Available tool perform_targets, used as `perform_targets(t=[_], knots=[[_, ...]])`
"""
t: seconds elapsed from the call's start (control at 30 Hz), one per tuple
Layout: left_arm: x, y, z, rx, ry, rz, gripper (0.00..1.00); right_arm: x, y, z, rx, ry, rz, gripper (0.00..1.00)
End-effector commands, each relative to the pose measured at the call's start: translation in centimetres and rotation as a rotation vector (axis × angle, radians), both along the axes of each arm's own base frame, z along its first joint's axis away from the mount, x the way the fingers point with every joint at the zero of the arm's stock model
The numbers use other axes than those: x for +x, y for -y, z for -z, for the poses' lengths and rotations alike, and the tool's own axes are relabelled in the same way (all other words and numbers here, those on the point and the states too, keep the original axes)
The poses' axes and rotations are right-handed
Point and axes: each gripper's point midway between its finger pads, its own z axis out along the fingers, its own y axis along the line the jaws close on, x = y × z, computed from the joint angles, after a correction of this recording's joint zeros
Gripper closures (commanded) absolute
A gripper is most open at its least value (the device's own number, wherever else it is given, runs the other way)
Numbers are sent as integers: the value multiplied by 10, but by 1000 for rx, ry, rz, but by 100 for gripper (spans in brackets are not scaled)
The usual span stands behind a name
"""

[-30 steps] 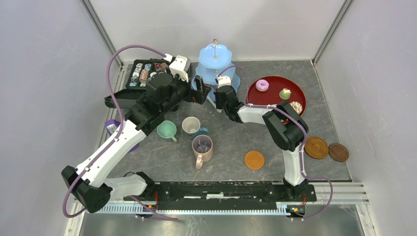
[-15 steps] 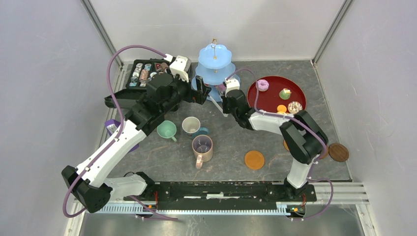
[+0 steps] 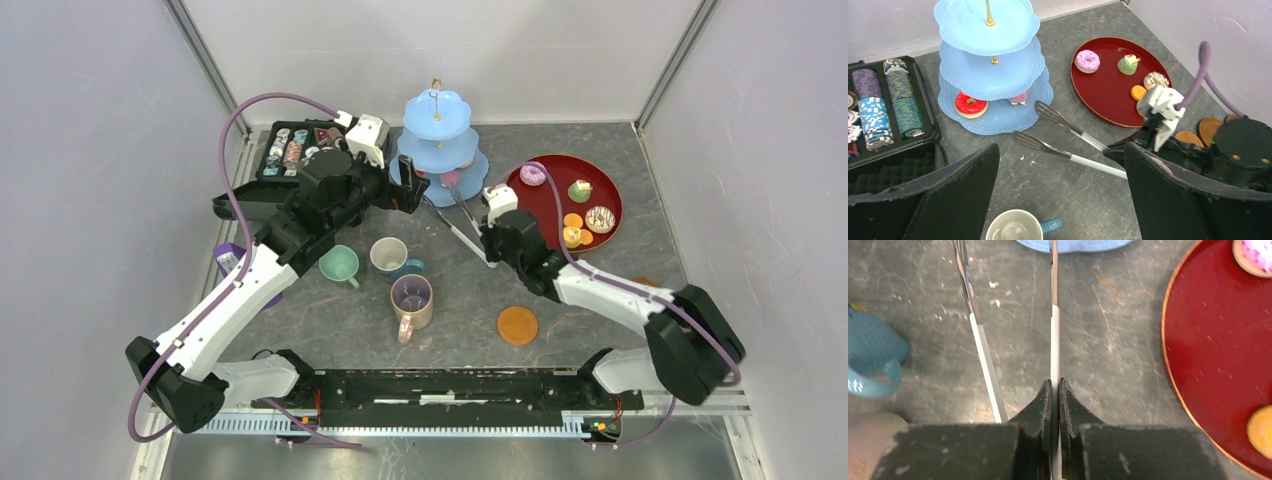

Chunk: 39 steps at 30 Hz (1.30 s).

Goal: Serve the afternoon tea

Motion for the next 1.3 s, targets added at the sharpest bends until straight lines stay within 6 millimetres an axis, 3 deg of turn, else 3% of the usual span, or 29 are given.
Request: perform_targets(t=[0.0,0.27,0.43,0.7,0.87,1.13,1.27], knots=[[0,4,-14,-27,50,14,0,-22,38,-5,-74,22,61,100],[2,3,-12,-24,49,9,0,-31,141,-24,-90,43,379,100],[0,5,-13,-30,50,23,0,-27,181,-12,-109,-3,502,100],[-4,4,-21,-38,68,29,0,-17,188,21,-94,-117,572,100],[-2,1,-21,-32,76,15,0,-11,177,29,-69,-151,546,99],[-3,10,-16,-57,48,46,0,8,172,23,-77,-138,527,73],[0,12,-10,-46,35,46,0,18,166,18,-82,-138,502,66]])
